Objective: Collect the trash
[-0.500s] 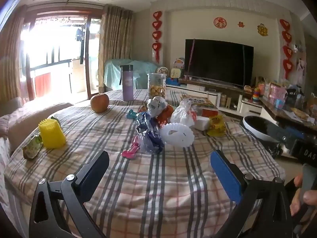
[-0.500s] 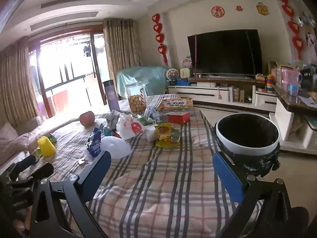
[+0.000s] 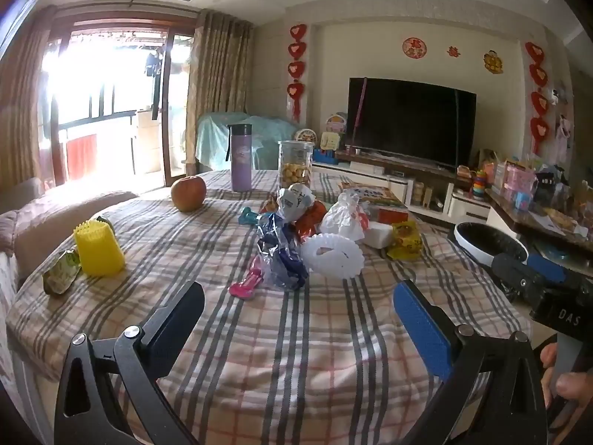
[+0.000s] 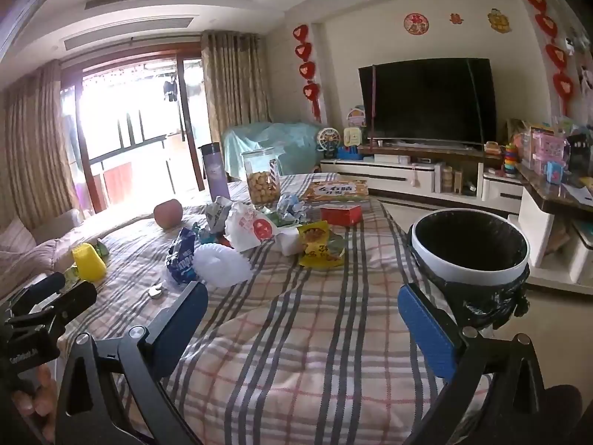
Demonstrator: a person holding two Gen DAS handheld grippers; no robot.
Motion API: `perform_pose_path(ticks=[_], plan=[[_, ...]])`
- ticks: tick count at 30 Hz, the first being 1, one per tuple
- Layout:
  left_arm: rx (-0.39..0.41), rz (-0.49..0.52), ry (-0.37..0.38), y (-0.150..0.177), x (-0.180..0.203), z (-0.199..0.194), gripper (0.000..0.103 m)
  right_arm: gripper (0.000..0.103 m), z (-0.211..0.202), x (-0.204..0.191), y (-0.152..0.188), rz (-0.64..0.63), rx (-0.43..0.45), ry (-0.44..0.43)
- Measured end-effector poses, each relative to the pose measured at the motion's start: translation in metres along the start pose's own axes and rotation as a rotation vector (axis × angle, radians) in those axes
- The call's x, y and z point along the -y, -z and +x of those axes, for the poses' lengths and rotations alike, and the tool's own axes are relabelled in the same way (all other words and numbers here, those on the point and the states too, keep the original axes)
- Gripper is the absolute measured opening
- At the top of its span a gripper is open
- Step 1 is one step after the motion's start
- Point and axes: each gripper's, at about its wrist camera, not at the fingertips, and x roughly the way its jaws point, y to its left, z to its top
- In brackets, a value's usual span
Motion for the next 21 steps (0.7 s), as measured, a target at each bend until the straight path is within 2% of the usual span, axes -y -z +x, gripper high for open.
perform_pose_path(ticks=[21], plan=[[0.008, -0.005, -0.008, -0.0001, -0.0034, 0.0034, 0.102, 0.103, 0.0014, -0.0034, 0.0002, -0.005, -0.003, -0.001]])
